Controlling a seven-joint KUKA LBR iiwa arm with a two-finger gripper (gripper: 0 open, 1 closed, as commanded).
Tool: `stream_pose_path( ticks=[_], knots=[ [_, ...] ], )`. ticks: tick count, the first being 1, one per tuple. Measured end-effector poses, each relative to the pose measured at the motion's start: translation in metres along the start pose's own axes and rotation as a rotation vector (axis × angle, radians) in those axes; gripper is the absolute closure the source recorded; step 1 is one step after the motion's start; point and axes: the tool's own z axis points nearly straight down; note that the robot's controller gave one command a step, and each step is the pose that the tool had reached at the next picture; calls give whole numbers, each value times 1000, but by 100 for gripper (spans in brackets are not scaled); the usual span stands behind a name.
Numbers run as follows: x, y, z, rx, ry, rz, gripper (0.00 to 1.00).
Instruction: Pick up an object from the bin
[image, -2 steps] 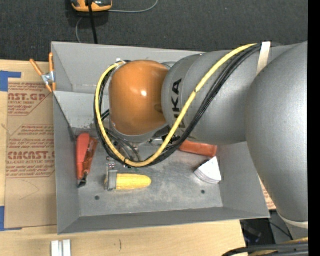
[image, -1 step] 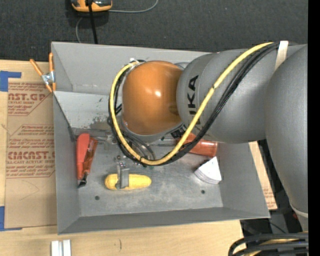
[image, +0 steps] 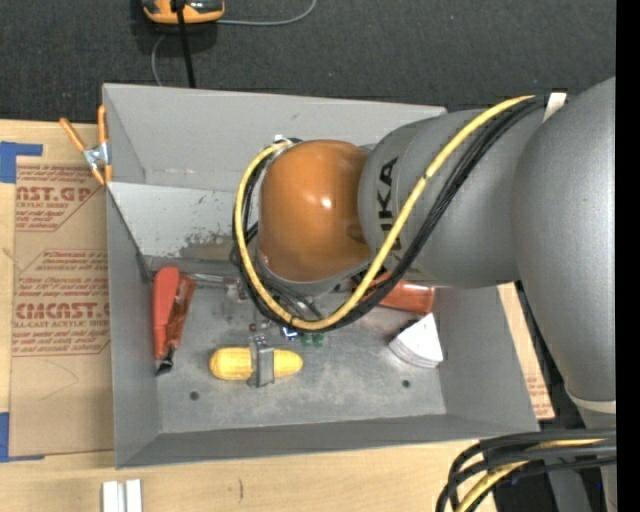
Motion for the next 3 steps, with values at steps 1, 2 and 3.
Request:
stream_pose_path(
  ticks=[1,2,3],
  knots=[
    [-4,-3,23,-7,-13,225,0],
    [53,-41,100,-2,1,-45,100],
    [53,-41,100,-2,1,-45,100]
  ],
)
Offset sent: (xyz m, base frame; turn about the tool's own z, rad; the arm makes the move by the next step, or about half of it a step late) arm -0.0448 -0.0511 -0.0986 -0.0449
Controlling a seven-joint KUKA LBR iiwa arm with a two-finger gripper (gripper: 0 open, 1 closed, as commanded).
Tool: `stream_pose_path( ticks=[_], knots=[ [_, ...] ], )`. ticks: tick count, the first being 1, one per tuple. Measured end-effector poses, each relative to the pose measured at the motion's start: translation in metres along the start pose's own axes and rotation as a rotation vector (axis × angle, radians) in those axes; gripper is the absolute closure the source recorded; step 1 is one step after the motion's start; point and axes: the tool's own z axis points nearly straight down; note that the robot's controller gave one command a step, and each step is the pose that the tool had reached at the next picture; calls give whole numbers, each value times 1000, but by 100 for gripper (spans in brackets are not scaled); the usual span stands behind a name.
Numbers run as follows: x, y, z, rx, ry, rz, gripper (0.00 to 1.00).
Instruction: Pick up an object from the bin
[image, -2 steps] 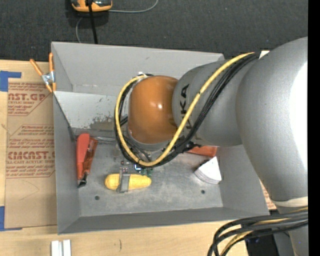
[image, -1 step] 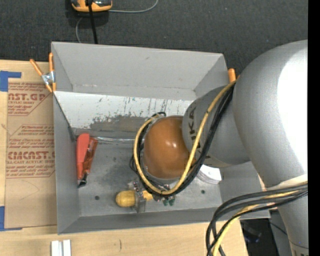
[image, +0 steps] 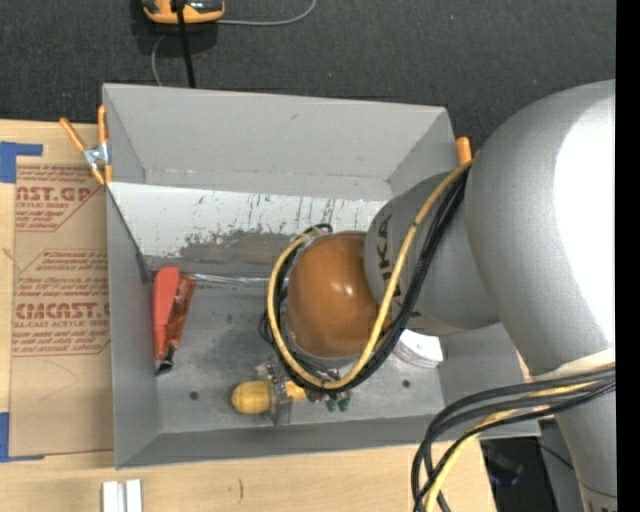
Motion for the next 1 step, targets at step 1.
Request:
stream_pose_path(
  ticks=[1],
  knots=[
    [-22,-12,-169,0,-8,2,100]
  ],
)
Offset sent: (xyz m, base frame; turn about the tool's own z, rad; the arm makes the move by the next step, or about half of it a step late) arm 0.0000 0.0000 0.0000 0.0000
